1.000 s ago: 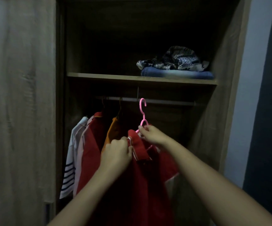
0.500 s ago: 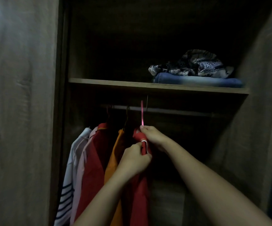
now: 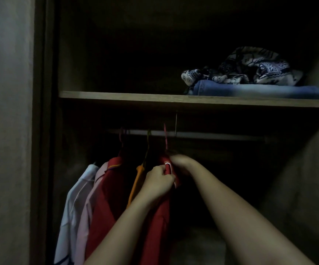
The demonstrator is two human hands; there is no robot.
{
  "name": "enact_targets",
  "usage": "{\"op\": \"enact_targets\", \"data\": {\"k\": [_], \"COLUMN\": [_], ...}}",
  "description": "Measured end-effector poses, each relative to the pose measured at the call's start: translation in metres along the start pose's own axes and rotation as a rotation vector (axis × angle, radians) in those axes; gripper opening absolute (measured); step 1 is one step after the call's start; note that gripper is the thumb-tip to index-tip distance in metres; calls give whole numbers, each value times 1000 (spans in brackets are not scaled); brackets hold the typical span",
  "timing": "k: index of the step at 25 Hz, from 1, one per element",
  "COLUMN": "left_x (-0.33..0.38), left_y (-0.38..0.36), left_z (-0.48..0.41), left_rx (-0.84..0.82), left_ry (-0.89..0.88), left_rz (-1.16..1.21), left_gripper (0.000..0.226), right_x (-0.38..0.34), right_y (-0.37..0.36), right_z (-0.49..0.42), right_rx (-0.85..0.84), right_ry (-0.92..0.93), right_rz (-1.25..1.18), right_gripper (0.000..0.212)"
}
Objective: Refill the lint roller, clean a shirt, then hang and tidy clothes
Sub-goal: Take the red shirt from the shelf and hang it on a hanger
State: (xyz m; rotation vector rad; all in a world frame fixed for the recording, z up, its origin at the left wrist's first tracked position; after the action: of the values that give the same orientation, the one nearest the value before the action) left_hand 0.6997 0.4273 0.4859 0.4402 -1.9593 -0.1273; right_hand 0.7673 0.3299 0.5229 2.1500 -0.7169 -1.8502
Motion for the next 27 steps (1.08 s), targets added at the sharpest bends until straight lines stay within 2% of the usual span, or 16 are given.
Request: {"op": "enact_targets", "data": {"k": [7,10,12,15,18,20,22,27], "left_x": [-15,-8,1,25,60,92,125,187], "left_y": [-12,-8,-2,15,44,67,85,97], "left_z": [3,4,7,16,33,47,59,46], "left_rx": [10,-41,-75,-5,184,347,471,562], "left_ry": [8,-47,-105,-179,-299,-416,-498,-687], "left_rz": [-134,-302,-448,-580,-497,-342,-187,-35], "left_gripper": [17,21,29,27,24,21,29,39], "right_x": [15,9,1,-11,-26,-41,-58,-88], "right_y": [-4,-2,5,25,46,67,91,150], "right_z": [4,10,18,37,65,92,119,163], "right_rx": [-15,-23,12,148,317,426,518,831], "right_ry": [9,88,164,271,456,588,710,1007], "right_rz": [47,187,334,461,466,433,419,402], "right_gripper": [34,31,37,40,34,29,25,20]}}
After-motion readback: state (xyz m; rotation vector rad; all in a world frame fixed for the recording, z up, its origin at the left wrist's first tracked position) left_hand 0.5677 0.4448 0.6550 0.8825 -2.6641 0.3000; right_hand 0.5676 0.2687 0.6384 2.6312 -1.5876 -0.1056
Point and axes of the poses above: each hand's wrist, its own z-axis away from the middle knuckle, its own y-axis out of the back of the hand, x = y × z, the point moved 3 cm from there along -z, towards the middle knuckle, and after that the axes turned 13 degrees about x, right-handed, at the moved point
